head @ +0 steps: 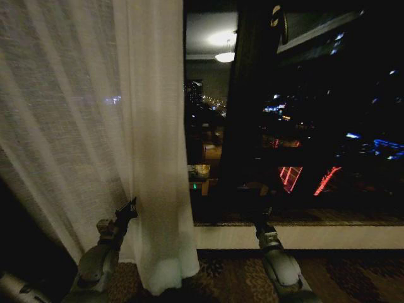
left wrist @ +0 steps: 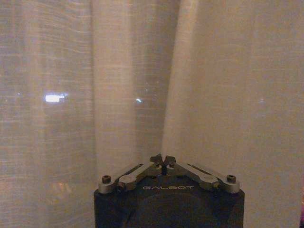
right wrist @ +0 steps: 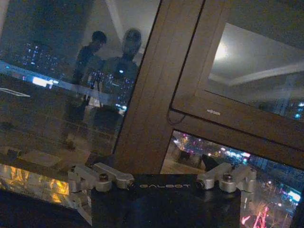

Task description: Open the curtains by pulling them apart, changing their state from closed to fully open.

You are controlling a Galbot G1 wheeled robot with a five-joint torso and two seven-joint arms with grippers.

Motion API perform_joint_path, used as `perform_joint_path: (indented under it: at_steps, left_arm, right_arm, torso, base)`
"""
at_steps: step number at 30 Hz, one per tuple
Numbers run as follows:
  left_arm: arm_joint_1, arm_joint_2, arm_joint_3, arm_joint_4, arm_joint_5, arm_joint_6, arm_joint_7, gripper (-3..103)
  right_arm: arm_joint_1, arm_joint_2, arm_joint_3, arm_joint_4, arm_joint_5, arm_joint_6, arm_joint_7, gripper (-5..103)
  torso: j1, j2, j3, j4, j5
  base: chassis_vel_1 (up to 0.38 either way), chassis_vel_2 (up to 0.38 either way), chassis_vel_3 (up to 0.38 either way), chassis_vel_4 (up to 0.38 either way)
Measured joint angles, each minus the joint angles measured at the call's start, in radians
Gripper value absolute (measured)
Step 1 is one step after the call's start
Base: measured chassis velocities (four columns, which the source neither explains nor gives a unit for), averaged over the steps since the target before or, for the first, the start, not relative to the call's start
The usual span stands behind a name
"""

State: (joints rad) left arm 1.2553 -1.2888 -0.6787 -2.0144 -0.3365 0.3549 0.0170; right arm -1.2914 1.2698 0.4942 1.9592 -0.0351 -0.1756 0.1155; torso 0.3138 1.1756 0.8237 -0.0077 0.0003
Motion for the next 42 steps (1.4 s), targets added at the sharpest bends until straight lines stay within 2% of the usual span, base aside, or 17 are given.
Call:
perform_joint_path:
  at_steps: [23, 37, 42]
  left_arm:
    - [-0.005, -0.001, -0.003, 0.011, -0.002, -0.001, 0.002, 0]
    - [0.020, 0.004, -0.021, -0.003, -0.001, -0.001, 0.003, 0]
    - [0.032, 0.001, -0.029, -0.009, 0.001, -0.001, 0.021, 0]
  right_arm:
    - [0.021, -0.006, 0.002, -0.043, 0.000, 0.024, -0.002, 100]
    - [0.033, -0.005, -0.007, -0.059, -0.012, 0.031, -0.015, 100]
    - [0.030, -0.006, -0.006, -0.059, -0.015, 0.035, -0.017, 100]
  torso:
    - [0.002, 0.000, 0.000, 0.0001, 0.0000]
    - [0.000, 0.000, 0.000, 0.0000, -0.0001]
    - [0.000, 0.000, 0.000, 0.0001, -0.0001]
  base:
    - [-0.083, 0.095, 0.071, -0.091]
    - [0.005, -0.012, -0.007, 0.008]
    - [0.000, 0.000, 0.000, 0.000]
